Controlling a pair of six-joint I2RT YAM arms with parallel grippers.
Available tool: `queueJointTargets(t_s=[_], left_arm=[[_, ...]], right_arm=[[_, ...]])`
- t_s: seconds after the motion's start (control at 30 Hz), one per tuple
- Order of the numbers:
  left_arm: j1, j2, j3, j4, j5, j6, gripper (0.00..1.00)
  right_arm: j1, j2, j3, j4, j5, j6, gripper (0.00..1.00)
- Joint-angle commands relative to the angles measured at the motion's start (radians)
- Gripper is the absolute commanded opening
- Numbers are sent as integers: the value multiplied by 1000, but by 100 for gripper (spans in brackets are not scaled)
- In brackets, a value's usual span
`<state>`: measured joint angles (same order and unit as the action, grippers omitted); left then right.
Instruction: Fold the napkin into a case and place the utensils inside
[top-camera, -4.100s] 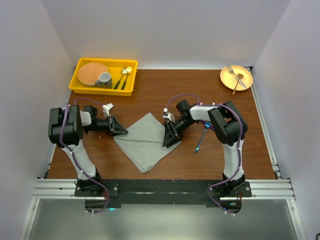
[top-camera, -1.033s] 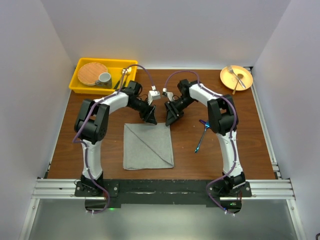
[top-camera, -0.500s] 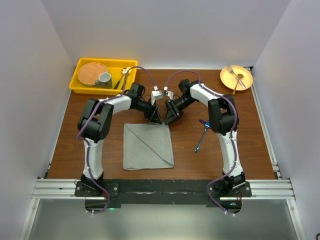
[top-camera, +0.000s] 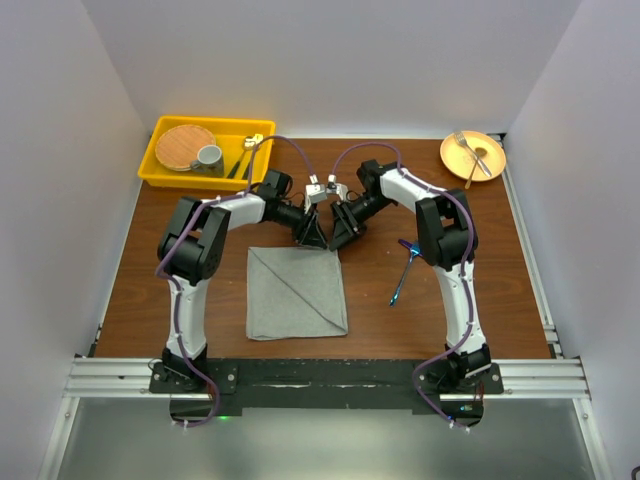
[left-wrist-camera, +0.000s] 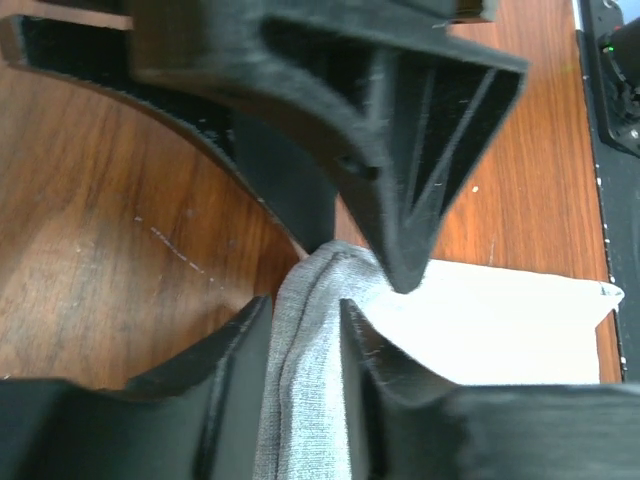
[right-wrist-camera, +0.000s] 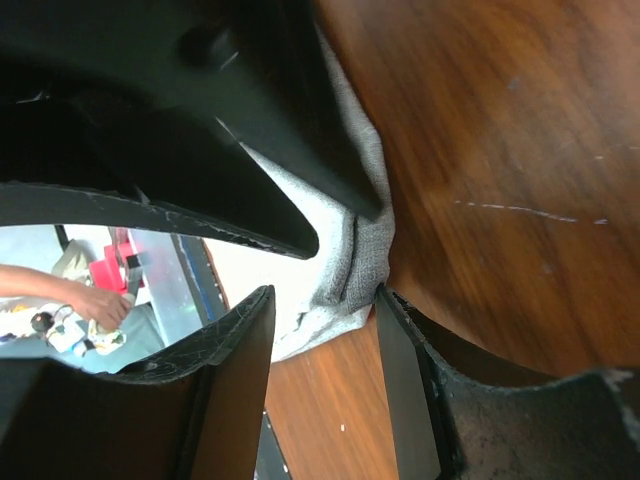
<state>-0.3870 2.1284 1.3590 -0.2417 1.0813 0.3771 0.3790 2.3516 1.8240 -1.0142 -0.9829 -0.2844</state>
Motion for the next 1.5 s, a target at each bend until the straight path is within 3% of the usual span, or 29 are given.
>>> queueJointTargets(t_s=[0.0,0.17,0.3,0.37,0.53,0.73,0.83,0.9,1.07,1.17,1.47], left_arm=[[-3,-8,-6,-8,68,51,31],[-3,-21,-14,-16,77,66,20],[-3,-25,-15,-21,81,71,18],[-1,-33,-18,-21,78,71,18],[34,-67,-40,38,74,3,26],[152,-160,-103,72,49,-72,40],[226,-206,-106,-26,31,-8,45],[279,-209,-69,-189,6,135,49],[339,-160,46,-607,-110,565,56],[341,-157,37,-659,-171,667,58],[341,-76,98,-691,-239,703,58]], right_arm=[[-2,-54,-11,65,58,45,48],[-2,-45,-2,97,115,59,48],[0,-34,4,100,141,57,47],[0,-26,8,101,142,54,42],[-2,-20,18,95,133,53,33],[-2,-21,34,75,61,63,21],[0,-25,46,55,36,64,9],[-2,-34,47,52,35,59,0],[3,-64,35,58,41,42,0],[6,-92,26,65,52,27,0],[41,-156,-8,68,79,-30,0]])
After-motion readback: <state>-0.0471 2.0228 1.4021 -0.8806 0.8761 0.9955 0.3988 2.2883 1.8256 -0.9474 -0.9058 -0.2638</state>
